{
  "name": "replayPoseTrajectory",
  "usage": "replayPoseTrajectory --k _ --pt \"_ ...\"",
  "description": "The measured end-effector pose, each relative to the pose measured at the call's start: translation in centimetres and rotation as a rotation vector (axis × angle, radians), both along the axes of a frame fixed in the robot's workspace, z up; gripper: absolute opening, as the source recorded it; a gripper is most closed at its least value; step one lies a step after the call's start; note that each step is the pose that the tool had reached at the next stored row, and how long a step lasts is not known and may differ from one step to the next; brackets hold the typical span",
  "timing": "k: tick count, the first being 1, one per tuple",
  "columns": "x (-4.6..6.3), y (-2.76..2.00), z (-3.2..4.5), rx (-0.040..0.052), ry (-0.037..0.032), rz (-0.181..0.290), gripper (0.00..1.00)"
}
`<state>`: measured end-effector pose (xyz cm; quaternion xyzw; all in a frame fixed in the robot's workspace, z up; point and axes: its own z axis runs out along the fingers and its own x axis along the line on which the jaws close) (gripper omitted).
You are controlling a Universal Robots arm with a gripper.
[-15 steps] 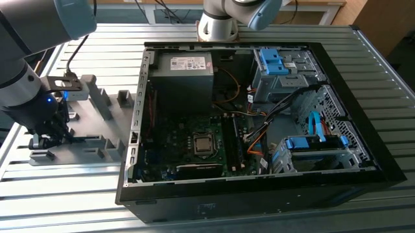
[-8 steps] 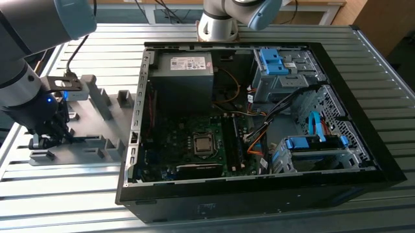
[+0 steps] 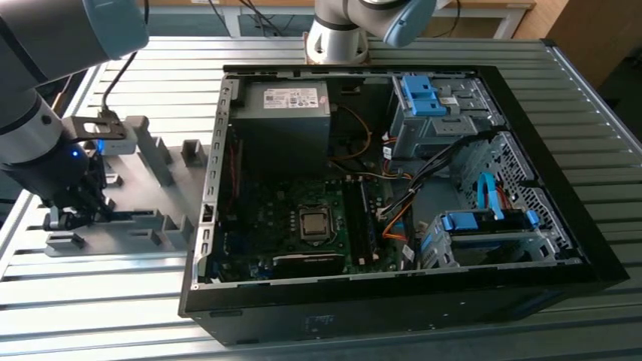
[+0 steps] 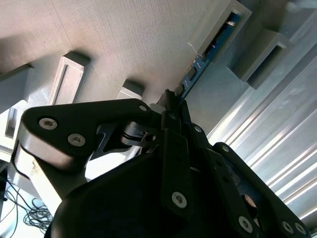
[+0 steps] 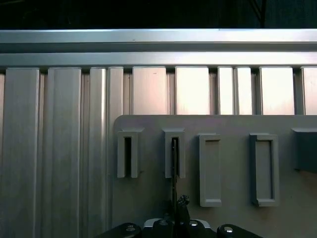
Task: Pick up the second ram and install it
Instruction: 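Pick up the second ram and move it above second insertion slot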
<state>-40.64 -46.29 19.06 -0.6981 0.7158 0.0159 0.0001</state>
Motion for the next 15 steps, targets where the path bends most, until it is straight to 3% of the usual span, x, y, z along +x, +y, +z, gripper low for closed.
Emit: replayPoseTrajectory --k 15 --pt "0.00 0.00 0.52 0.0000 0.0000 0.000 0.14"
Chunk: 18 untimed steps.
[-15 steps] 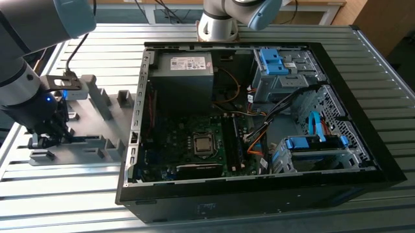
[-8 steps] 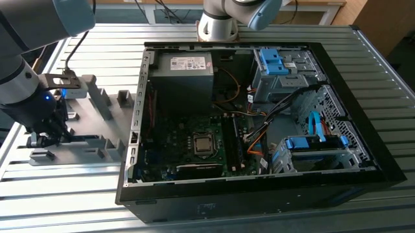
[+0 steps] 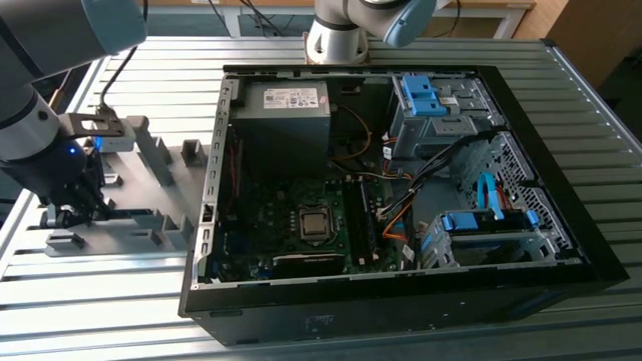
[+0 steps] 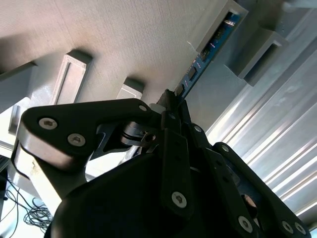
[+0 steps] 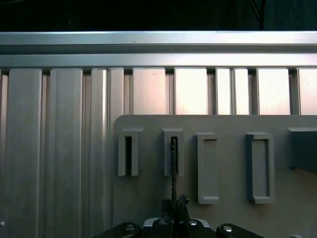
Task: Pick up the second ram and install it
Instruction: 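Pick up the second ram and move it above second insertion slot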
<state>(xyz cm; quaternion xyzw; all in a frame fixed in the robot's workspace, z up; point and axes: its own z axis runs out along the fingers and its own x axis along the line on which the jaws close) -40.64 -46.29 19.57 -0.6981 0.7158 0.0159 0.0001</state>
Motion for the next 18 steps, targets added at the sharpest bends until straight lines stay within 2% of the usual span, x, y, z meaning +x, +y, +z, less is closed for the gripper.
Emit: replayPoseTrajectory --k 18 --pt "0.00 0.00 0.49 0.0000 0.0000 0.000 0.14"
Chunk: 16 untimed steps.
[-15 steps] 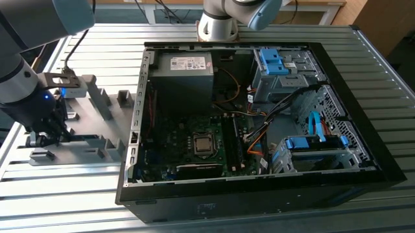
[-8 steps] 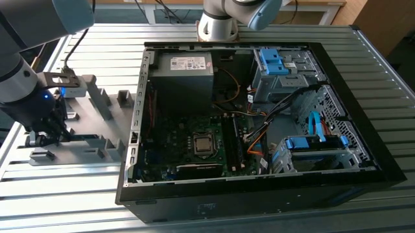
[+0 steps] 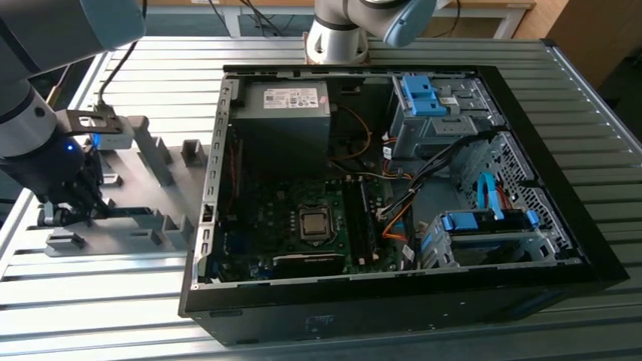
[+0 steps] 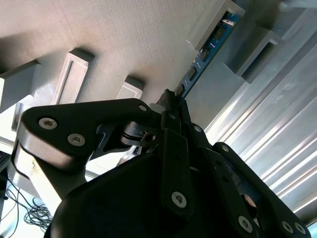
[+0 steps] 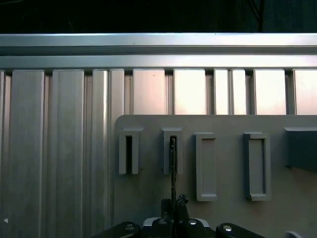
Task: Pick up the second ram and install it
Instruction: 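Pick up the second ram and move it above second insertion slot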
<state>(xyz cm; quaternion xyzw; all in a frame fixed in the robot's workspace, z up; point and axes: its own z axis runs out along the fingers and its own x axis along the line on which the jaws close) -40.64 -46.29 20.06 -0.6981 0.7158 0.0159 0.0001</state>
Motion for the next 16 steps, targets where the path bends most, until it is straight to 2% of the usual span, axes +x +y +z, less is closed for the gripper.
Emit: replayPoseTrajectory --k 16 --pt "0.00 0.00 0.39 -0.0001 0.0001 0.000 0.14"
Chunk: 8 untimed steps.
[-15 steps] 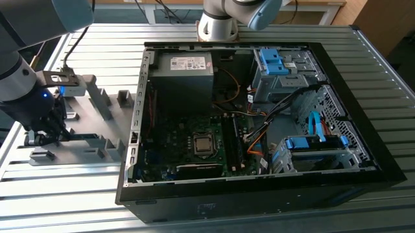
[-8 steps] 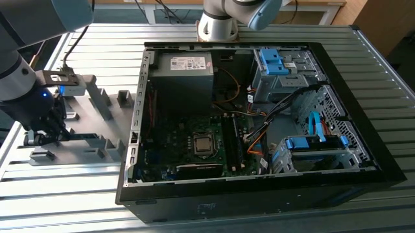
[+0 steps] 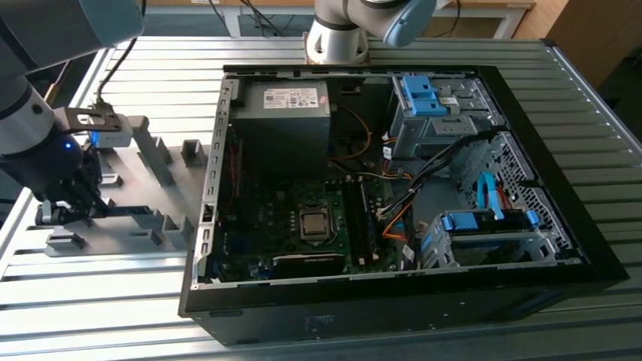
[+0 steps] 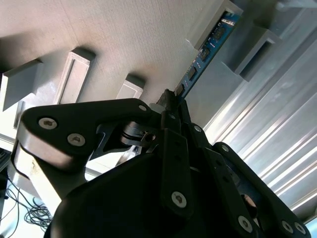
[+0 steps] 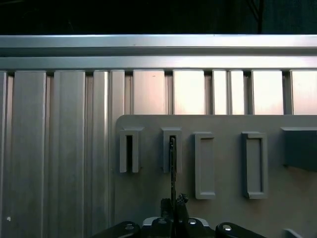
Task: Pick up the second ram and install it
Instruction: 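Pick up the second ram and move it above second insertion slot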
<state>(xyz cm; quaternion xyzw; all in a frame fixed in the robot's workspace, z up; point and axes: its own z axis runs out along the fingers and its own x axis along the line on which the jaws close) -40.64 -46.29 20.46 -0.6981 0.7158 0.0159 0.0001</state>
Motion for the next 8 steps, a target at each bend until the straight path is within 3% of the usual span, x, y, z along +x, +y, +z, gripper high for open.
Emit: replayPoseTrajectory --k 8 --pt "0.00 0.00 0.78 0.0000 0.0000 0.000 0.14"
